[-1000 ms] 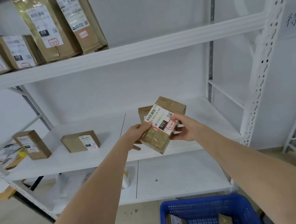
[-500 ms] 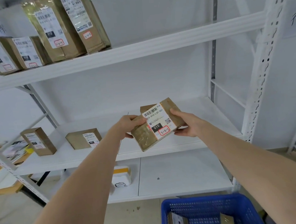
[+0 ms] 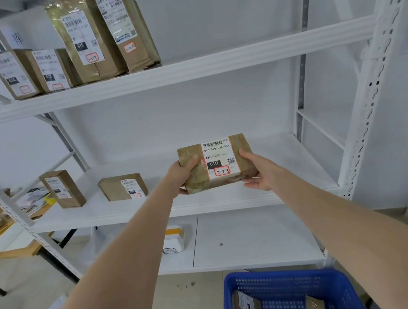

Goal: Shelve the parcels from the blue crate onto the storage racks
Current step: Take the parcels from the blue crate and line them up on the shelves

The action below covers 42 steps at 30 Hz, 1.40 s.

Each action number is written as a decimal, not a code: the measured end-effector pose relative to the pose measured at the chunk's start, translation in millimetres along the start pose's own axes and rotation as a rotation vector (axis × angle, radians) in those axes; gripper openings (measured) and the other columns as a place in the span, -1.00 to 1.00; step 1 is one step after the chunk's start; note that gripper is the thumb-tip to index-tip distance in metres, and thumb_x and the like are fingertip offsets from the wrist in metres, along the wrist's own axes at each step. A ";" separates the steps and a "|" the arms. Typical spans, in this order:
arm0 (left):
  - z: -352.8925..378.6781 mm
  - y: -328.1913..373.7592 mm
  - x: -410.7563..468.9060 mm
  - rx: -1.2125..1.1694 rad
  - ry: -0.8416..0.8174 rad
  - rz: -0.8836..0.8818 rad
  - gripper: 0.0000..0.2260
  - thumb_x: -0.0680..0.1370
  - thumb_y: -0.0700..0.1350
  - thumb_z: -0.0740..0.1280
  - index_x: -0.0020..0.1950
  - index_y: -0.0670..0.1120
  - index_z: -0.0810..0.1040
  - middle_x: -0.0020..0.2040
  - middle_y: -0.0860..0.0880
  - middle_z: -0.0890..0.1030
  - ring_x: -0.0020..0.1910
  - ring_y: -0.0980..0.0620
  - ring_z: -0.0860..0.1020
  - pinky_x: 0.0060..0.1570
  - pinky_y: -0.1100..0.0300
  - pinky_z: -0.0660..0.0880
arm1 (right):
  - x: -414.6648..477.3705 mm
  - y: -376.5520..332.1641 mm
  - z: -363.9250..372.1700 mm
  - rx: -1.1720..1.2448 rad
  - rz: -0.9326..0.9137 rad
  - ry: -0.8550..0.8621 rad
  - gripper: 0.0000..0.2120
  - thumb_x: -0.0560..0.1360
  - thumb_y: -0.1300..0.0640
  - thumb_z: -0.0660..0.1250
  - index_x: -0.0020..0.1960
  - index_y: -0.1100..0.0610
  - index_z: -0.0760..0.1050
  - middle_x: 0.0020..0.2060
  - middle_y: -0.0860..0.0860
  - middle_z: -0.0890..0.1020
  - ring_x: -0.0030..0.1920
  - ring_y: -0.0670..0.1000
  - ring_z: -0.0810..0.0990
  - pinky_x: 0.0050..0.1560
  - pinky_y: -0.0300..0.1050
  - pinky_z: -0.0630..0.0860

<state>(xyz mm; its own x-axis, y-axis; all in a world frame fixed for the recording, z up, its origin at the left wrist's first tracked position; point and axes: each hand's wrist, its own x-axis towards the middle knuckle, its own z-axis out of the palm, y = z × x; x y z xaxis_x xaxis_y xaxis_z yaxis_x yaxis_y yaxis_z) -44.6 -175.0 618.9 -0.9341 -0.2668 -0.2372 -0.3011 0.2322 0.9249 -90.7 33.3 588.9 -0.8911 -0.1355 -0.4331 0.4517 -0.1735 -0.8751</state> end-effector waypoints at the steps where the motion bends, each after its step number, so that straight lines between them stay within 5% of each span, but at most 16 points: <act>1: 0.1 1.4 -2.2 0.008 0.014 -0.005 -0.63 0.54 0.18 0.26 0.15 -0.08 0.47 -0.06 -0.03 0.60 -0.06 -0.08 0.58 -0.04 -0.03 0.56 | -1.7 -0.7 -1.3 -0.044 0.001 0.002 -0.51 0.35 -0.18 0.48 0.15 0.04 0.46 -0.02 0.04 0.56 0.08 0.11 0.59 0.18 0.07 0.51; 6: -1.3 7.1 -9.6 0.052 0.078 -0.085 -0.53 0.57 0.24 0.15 0.12 -0.16 0.45 -0.08 -0.13 0.59 -0.05 -0.17 0.58 -0.06 -0.08 0.56 | -12.1 -5.5 -4.0 -0.047 -0.003 -0.033 -0.73 0.40 -0.07 0.47 -0.03 0.05 0.50 -0.08 0.03 0.62 -0.04 0.03 0.60 0.00 -0.02 0.54; 17: 0.9 11.7 -20.1 0.040 0.128 0.038 -0.55 0.59 0.18 0.15 0.27 -0.14 0.43 0.05 -0.10 0.53 0.00 -0.13 0.53 0.03 -0.13 0.55 | -23.4 -7.2 -6.8 -0.069 -0.031 -0.031 -0.82 0.41 0.00 0.42 -0.10 0.05 0.48 -0.12 0.05 0.57 -0.06 0.08 0.58 0.20 0.05 0.50; 24: 1.3 16.0 -27.1 0.031 0.122 0.093 -0.62 0.60 0.15 0.14 0.27 -0.09 0.43 0.02 -0.05 0.55 -0.05 -0.07 0.55 -0.09 0.00 0.57 | -30.7 -10.4 -11.0 -0.044 -0.054 -0.050 -0.87 0.40 0.08 0.39 -0.11 0.08 0.49 -0.19 0.06 0.57 -0.07 0.08 0.57 0.23 0.00 0.51; 27: 0.7 20.2 -29.4 -0.042 0.100 0.112 -0.69 0.62 0.11 0.13 0.26 -0.03 0.43 -0.06 0.03 0.57 -0.15 0.03 0.56 -0.08 0.04 0.55 | -31.9 -12.8 -13.5 -0.009 -0.064 -0.066 -0.88 0.41 0.10 0.38 -0.10 0.09 0.48 -0.16 0.08 0.58 -0.07 0.09 0.59 0.15 0.01 0.55; 32: -11.0 29.6 -30.8 -0.095 0.072 0.128 -0.59 0.56 0.01 0.30 0.40 0.03 0.38 0.08 -0.01 0.60 -0.08 0.03 0.59 -0.07 0.09 0.56 | -36.7 -28.4 -8.4 -0.018 -0.144 -0.060 -0.86 0.46 0.07 0.38 -0.05 0.11 0.50 -0.15 0.07 0.58 -0.16 0.08 0.60 -0.27 -0.08 0.55; 36: -25.1 39.6 -35.0 -0.125 0.143 0.181 -0.62 0.59 -0.03 0.28 0.41 0.02 0.37 0.05 0.00 0.57 -0.13 0.05 0.55 -0.22 0.21 0.46 | -39.8 -44.4 10.2 -0.063 -0.263 -0.069 -0.74 0.47 0.10 0.40 0.11 0.15 0.51 -0.06 0.09 0.62 -0.10 0.09 0.62 -0.23 -0.08 0.59; 42: -63.8 42.5 -25.5 -0.129 0.226 0.299 -0.64 0.60 -0.12 0.24 0.40 0.08 0.38 0.01 0.01 0.57 -0.13 0.04 0.55 -0.17 0.18 0.45 | -43.9 -55.0 50.6 -0.079 -0.368 -0.080 -0.70 0.45 0.19 0.42 0.17 0.16 0.52 -0.08 0.04 0.62 -0.08 0.04 0.60 -0.18 -0.07 0.58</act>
<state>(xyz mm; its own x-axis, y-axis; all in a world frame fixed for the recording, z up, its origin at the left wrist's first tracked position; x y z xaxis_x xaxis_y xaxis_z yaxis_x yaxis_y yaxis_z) -21.3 -218.0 683.3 -0.9070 -0.4075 0.1067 0.0179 0.2157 0.9763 -74.2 -0.6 667.0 -0.9854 -0.1547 -0.0714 0.0947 -0.1495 -0.9842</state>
